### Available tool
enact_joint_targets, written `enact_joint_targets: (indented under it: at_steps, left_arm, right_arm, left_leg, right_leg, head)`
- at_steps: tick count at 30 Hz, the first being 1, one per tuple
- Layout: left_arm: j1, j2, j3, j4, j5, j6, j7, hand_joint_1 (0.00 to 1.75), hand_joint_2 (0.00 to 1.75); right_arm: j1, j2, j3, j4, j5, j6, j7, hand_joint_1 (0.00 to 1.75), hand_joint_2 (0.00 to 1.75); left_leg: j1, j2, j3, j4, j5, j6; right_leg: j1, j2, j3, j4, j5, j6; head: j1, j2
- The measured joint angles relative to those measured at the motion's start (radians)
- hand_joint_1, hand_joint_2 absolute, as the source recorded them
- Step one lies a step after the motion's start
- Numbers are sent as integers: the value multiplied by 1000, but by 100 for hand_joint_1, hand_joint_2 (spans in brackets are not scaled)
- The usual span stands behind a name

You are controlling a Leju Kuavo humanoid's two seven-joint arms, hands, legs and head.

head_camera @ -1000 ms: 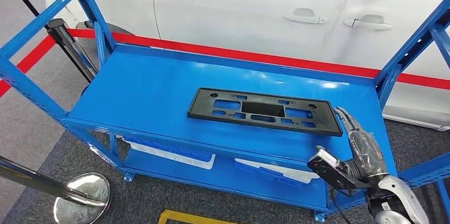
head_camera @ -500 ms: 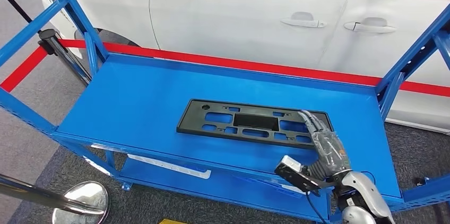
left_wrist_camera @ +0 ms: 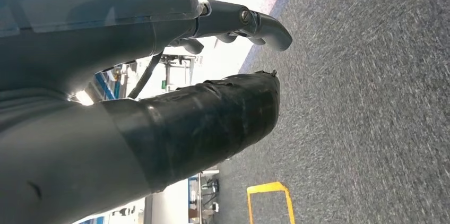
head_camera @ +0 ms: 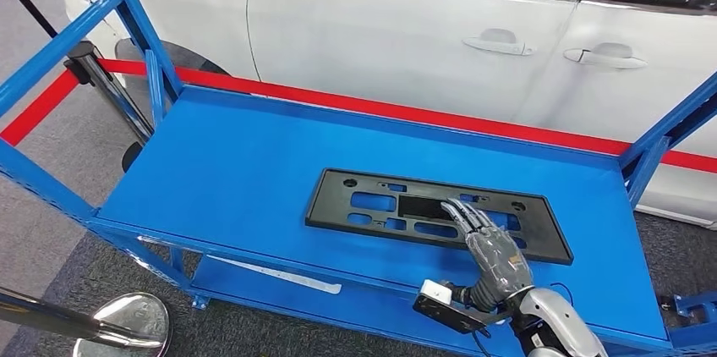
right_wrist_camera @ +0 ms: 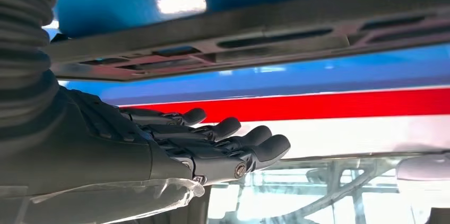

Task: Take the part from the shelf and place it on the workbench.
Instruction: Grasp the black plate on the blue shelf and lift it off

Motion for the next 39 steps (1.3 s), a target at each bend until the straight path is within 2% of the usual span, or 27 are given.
enact_joint_targets:
  at_steps: [3,6,8,15,18,38,39]
  left_arm:
    - [0,-2,0,0,0,-3,2,0,0]
    - [-1,-3,0,0,-1,-6,0,0,0]
    - [-2,-4,0,0,-1,-6,-3,0,0]
    - [-3,-4,0,0,-3,-8,-13,0,0]
    - [-4,-4,-1,0,-4,-11,-14,0,0]
    - [-13,-4,-42,0,-8,-24,-58,0,0]
    - [-14,-4,-44,0,-8,-24,-58,0,0]
  right_arm:
    - [6,-36,17,-20,31,0,6,0,175]
    - [6,-52,34,-24,96,-10,25,0,175]
    - [-1,-55,45,-20,131,-14,35,0,175]
    - [-35,-54,72,34,155,-17,56,0,175]
    - [-63,-36,85,83,185,-49,67,0,175]
    - [-293,285,183,517,326,-155,109,0,175]
    - [-303,299,186,538,330,-158,109,35,175]
  left_leg:
    - [-2,0,0,0,-1,3]
    - [-3,1,0,1,-1,6]
    - [-4,1,0,1,-1,7]
    - [-3,1,2,1,0,8]
    - [-2,1,2,1,0,8]
    - [0,3,4,1,2,6]
    - [0,3,4,1,2,6]
  right_leg:
    - [-2,0,1,-3,1,6]
    - [-5,0,3,-7,2,37]
    - [-6,0,3,-8,2,51]
    - [-5,0,3,-5,2,53]
    - [-4,0,3,-4,2,53]
    - [-2,1,3,-1,1,51]
    - [-2,1,3,-1,0,51]
  head:
    - [0,0]
    - [0,0]
    - [0,0]
    - [0,0]
    - [0,0]
    - [0,0]
    - [0,0]
